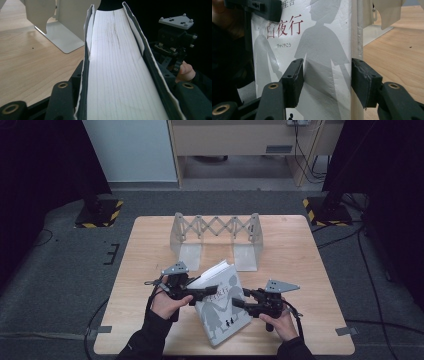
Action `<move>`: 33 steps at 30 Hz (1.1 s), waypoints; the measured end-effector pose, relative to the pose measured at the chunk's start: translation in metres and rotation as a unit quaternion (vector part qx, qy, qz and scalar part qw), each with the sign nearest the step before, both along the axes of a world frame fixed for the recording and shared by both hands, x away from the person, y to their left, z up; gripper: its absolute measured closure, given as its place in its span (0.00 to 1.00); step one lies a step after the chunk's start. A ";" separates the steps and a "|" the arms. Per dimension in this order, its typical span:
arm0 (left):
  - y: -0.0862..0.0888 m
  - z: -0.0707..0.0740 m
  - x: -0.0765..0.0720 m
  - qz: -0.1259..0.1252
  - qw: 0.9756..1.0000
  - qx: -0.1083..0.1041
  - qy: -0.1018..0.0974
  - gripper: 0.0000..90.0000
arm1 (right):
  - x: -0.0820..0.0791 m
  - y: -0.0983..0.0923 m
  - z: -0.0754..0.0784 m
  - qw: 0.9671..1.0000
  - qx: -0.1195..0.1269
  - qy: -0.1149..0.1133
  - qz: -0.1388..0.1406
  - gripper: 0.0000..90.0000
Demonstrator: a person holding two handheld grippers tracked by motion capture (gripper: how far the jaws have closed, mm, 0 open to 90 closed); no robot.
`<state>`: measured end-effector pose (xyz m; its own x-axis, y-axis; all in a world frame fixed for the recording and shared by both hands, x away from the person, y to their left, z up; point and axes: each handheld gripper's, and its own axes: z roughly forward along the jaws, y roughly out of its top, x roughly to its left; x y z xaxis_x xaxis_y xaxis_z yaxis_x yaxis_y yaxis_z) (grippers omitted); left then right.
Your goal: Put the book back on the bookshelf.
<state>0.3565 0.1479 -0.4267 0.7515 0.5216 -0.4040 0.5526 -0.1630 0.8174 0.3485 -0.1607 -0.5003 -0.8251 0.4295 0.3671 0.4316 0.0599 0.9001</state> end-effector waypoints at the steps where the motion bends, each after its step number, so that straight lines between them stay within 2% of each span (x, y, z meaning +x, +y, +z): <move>1: 0.001 -0.001 0.000 0.001 1.000 -0.002 0.001 0.48 | 0.000 0.000 -0.001 1.000 0.001 0.003 0.000 0.51; 5: 0.003 -0.003 -0.003 0.008 1.000 -0.009 0.005 0.49 | 0.002 0.000 -0.003 1.000 -0.008 0.020 0.005 0.45; 8: 0.003 -0.003 -0.005 0.014 1.000 -0.012 0.000 0.50 | 0.003 -0.006 -0.003 1.000 -0.001 0.027 -0.010 0.43; 11: 0.001 -0.002 -0.007 0.022 1.000 -0.015 -0.007 0.50 | 0.006 -0.018 -0.002 0.998 -0.004 0.040 -0.043 0.40; 16: 0.000 0.000 -0.008 0.027 0.999 -0.021 0.001 0.52 | 0.009 -0.039 -0.004 0.993 -0.021 0.049 -0.101 0.39; 22: -0.004 0.016 -0.013 0.029 0.999 -0.005 -0.016 0.55 | 0.011 -0.057 -0.004 0.988 -0.036 0.058 -0.139 0.39; 25: -0.005 0.028 -0.017 0.035 0.999 0.024 -0.032 0.56 | 0.013 -0.063 -0.006 0.985 -0.057 0.064 -0.153 0.39; 29: 0.000 0.035 -0.020 0.048 0.998 0.033 -0.032 0.57 | 0.015 -0.069 -0.010 0.980 -0.075 0.075 -0.168 0.38; 33: 0.007 0.038 -0.021 0.062 0.997 0.040 -0.034 0.57 | 0.016 -0.073 -0.011 0.977 -0.080 0.081 -0.178 0.38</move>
